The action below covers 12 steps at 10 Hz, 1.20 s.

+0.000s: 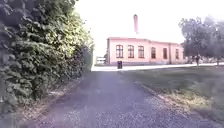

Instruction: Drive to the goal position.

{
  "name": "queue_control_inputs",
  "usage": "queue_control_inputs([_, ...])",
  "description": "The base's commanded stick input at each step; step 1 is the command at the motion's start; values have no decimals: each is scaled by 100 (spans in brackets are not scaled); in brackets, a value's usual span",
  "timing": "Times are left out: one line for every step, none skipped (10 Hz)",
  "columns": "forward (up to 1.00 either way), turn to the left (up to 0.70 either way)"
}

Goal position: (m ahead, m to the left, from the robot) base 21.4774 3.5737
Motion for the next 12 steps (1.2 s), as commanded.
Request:
queue_control_inputs([70, 13])
queue_control_inputs([70, 5])
queue_control_inputs([70, 1])
queue_control_inputs([70, 1])
queue_control_inputs([70, 0])
queue_control_inputs([70, 0])
queue_control_inputs([70, 0])
queue_control_inputs([70, 0])
queue_control_inputs([70, 0])
queue_control_inputs([70, 0])
queue_control_inputs([70, 0])
queue_control_inputs([70, 0])
